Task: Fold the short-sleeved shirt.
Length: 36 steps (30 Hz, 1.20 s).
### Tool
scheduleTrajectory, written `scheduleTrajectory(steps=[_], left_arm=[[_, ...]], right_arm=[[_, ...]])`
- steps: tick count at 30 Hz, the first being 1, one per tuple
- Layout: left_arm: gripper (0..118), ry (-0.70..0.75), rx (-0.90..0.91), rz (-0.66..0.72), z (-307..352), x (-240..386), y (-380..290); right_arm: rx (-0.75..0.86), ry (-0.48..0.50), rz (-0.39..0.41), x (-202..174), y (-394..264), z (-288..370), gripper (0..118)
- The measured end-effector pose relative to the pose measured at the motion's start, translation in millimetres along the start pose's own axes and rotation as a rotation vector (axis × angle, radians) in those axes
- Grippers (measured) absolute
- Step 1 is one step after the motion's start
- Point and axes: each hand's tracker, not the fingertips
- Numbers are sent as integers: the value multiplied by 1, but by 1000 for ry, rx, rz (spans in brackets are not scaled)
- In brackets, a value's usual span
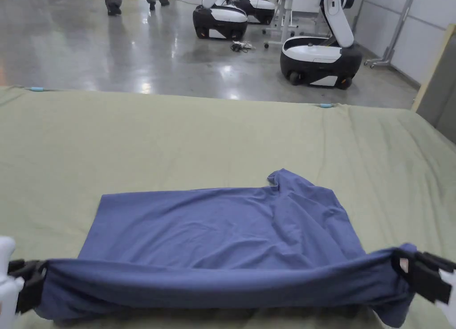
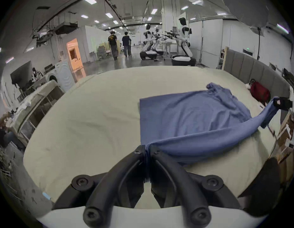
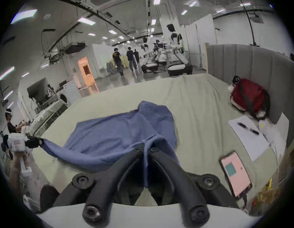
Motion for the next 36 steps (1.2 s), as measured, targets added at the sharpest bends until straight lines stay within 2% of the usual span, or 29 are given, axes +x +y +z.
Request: scheduleTrajectory(steps=[3, 5, 7, 9, 10, 11, 12, 13, 14, 15, 18, 21, 23, 24, 25, 26, 27, 28, 29, 34, 36], left_arm=[[4, -95, -117, 97, -67, -5, 36], [4, -52, -224, 99, -116, -3, 48], [4, 5, -317, 79, -162, -3, 49], [4, 19, -358, 79, -183, -4, 44], [4, 9, -355, 88, -185, -2, 39], [7, 6, -346, 99, -183, -3, 35], [37, 8, -320, 114, -172, -2, 32], [82, 14, -269, 123, -156, -1, 28], [115, 19, -229, 108, -139, 3, 23], [116, 24, -170, 83, -120, 9, 17], [116, 20, 174, 80, -30, 32, -3], [116, 37, 337, 108, 28, 55, -39], [116, 96, 436, 76, 54, 69, -72], [113, 117, 457, 51, 65, 74, -84], [103, 119, 443, 47, 68, 71, -107], [75, 120, 412, 58, 69, 68, -114], [14, 83, 317, 97, 67, 62, -120], [0, 11, 221, 148, 63, 52, -126], [0, -39, 225, 184, 62, 42, -131], [0, 97, 184, 125, 61, 40, -117], [0, 94, 158, 142, 50, 34, -107]], right_arm=[[-86, -44, 47, -12, 30, -66, 7], [-191, -122, 85, -9, 35, -114, 7], [-264, -128, 46, -3, 30, -149, 7], [-265, -125, 38, 13, 18, -177, 7], [-295, -141, 34, 15, 15, -182, 11], [-306, -122, -3, 19, 12, -181, 27], [-291, -121, -15, 21, 10, -175, 66], [-267, -171, -7, 14, 9, -154, 87], [-225, -192, 20, 9, 7, -139, 90], [-145, -190, 48, 2, 3, -120, 90], [111, -58, 94, -33, -22, -49, 90], [283, -27, 112, -76, -56, 11, 90], [282, -11, 118, -93, -79, 33, 89], [292, -25, 127, -102, -89, 41, 75], [320, -83, 167, -108, -102, 44, 48], [325, -113, 191, -112, -107, 47, 15], [346, -154, 211, -113, -115, 50, 4], [329, -106, 204, -112, -119, 50, 4], [309, -74, 206, -111, -123, 48, 4], [380, -102, 250, -118, -133, 52, 4], [361, -103, 266, -118, -139, 47, 4]])
